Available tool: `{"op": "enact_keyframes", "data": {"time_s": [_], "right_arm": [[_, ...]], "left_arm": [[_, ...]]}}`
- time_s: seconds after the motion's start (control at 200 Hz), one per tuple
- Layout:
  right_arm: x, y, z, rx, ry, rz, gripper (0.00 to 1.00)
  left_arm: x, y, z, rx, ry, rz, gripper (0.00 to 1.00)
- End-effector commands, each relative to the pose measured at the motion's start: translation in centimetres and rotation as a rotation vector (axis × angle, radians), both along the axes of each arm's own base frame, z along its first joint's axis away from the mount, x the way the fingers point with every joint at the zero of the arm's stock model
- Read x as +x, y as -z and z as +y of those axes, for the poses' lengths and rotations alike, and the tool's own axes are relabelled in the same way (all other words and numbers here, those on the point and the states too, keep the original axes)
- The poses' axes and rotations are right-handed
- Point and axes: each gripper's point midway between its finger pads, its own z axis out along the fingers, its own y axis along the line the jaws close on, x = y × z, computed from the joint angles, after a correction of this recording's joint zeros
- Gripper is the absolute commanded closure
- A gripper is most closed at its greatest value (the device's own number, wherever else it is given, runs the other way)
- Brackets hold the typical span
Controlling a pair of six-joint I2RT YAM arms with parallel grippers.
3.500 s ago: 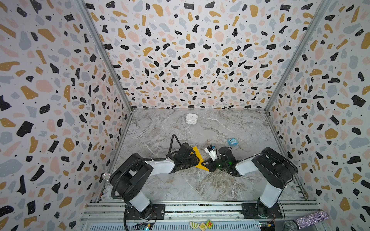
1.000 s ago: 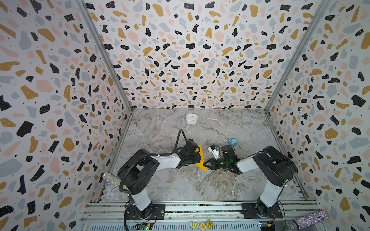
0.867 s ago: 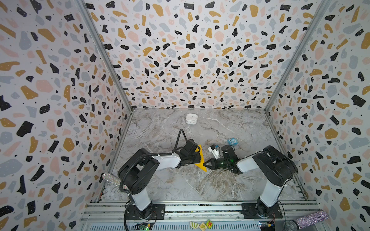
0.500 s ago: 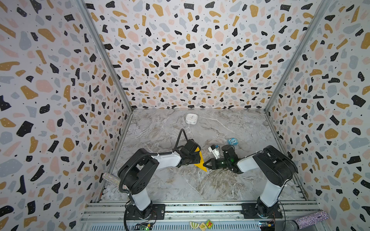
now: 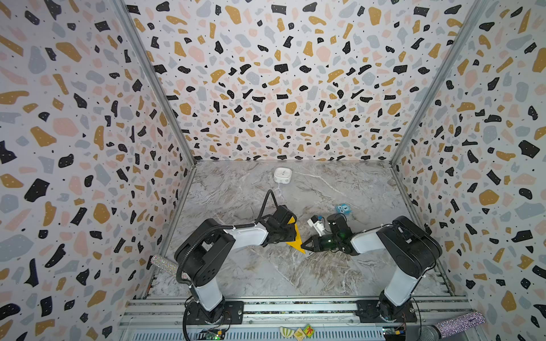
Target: Fold a paper plane with a square sheet of paper (pick it up from the middle)
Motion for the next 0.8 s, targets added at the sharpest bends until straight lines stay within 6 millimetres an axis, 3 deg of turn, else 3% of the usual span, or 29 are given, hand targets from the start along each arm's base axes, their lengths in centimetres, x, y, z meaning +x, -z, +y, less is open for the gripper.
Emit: {"op": "enact_keyframes", "data": {"time_s": [0.0, 0.225, 0.496, 0.631, 0.796], "right_arm": [[-0.3, -0.8, 0.2, 0.002, -0.023, -0.006, 0.89], [-0.4, 0.0, 0.3, -0.024, -0.026, -0.002, 0.86], [1.0, -4.4, -0.2, 0.015, 0.037, -0.175, 0.73], [0.9, -6.0, 0.3, 0.073, 0.022, -0.198, 0.74], [0.8, -5.6, 1.3, 0.112, -0.007, -0.149, 0.82]], "left_arm": [[-3.3, 5.5, 4.3, 0.201, -0.017, 0.148, 0.51], [-3.9, 6.5, 5.0, 0.230, -0.031, 0.166, 0.50], [-4.4, 7.3, 6.2, 0.297, -0.023, 0.171, 0.50], [-4.9, 7.9, 7.0, 0.340, -0.018, 0.178, 0.49], [-5.7, 8.7, 7.9, 0.384, -0.008, 0.194, 0.49]]}}
